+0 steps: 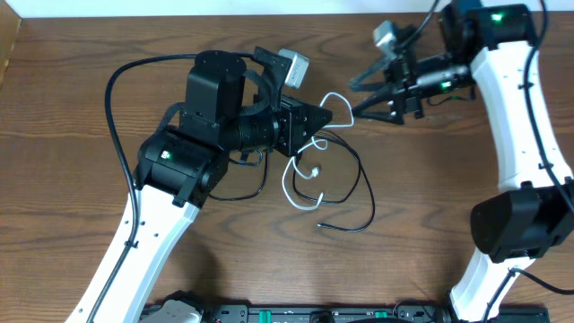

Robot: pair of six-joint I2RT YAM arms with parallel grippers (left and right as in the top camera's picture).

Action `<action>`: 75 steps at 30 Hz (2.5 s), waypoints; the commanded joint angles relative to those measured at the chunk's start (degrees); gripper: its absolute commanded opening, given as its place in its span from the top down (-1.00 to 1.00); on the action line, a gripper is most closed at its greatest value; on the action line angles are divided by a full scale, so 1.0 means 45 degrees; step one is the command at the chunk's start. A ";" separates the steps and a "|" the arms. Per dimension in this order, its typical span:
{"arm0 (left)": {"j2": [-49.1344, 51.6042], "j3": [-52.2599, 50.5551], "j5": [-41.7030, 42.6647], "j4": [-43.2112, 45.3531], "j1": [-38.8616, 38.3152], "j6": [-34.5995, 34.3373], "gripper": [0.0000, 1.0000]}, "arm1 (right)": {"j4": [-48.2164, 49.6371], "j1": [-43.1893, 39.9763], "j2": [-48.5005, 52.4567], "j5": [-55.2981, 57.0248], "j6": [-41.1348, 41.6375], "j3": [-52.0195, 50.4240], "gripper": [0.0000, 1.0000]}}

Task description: Untangle cables

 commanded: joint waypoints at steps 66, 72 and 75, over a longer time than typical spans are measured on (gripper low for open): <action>-0.0063 0.0010 -0.0384 0.0418 0.0058 0.0117 0.07 | 1.6398 -0.7601 0.0719 1.6213 2.0468 0.0087 0.97; -0.0063 0.0005 -0.0384 0.0418 0.0058 0.0117 0.07 | 1.6500 -0.7592 0.1700 1.6893 2.0458 0.0087 0.97; -0.0063 0.0005 -0.0384 0.0413 0.0058 0.0117 0.07 | 1.6082 -0.7577 0.2254 1.7024 2.0172 0.0087 0.97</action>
